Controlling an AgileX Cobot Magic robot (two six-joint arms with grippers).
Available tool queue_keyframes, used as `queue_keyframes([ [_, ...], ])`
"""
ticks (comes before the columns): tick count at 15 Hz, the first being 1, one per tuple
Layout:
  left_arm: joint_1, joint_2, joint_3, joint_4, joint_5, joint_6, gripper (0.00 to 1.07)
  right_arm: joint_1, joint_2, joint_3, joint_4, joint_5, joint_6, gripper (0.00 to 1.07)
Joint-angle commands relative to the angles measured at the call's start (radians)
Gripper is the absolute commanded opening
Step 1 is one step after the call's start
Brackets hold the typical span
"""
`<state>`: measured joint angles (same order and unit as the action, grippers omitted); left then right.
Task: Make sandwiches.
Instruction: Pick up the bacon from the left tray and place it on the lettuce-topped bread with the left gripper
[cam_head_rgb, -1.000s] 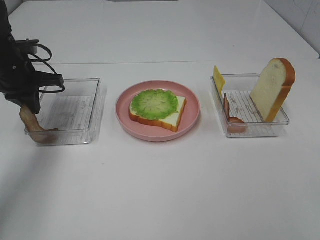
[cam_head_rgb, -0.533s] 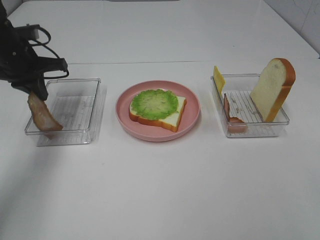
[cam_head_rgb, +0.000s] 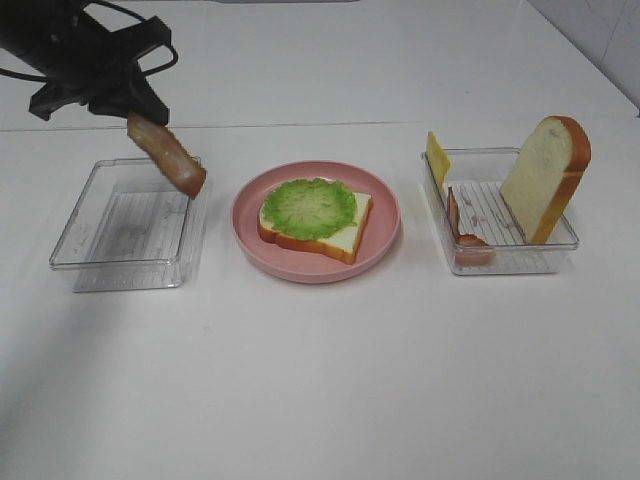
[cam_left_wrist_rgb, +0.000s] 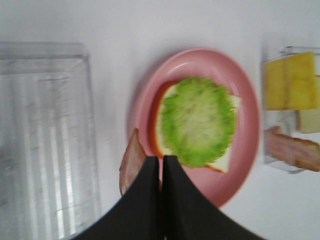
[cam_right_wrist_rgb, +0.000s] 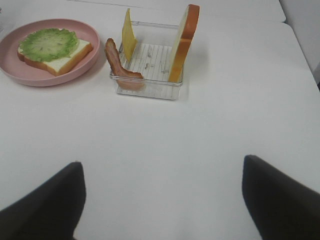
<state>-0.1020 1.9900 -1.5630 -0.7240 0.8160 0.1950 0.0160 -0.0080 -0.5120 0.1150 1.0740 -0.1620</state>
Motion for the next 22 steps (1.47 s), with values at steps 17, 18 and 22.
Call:
queue_keyframes([
  [17,-0.296,0.326,-0.222,-0.515,-0.215,0.258,0.0,-0.006,-0.011,0.005,-0.001,-0.009,-0.001,0.8],
  [18,-0.281,0.326,-0.222,-0.47,-0.211,0.258,0.0,-0.006,-0.011,0.005,-0.001,-0.009,-0.001,0.8],
  [22,-0.27,0.326,-0.222,-0.226,-0.188,0.242,0.0,-0.006,-0.011,0.005,-0.001,-0.009,-0.001,0.8],
])
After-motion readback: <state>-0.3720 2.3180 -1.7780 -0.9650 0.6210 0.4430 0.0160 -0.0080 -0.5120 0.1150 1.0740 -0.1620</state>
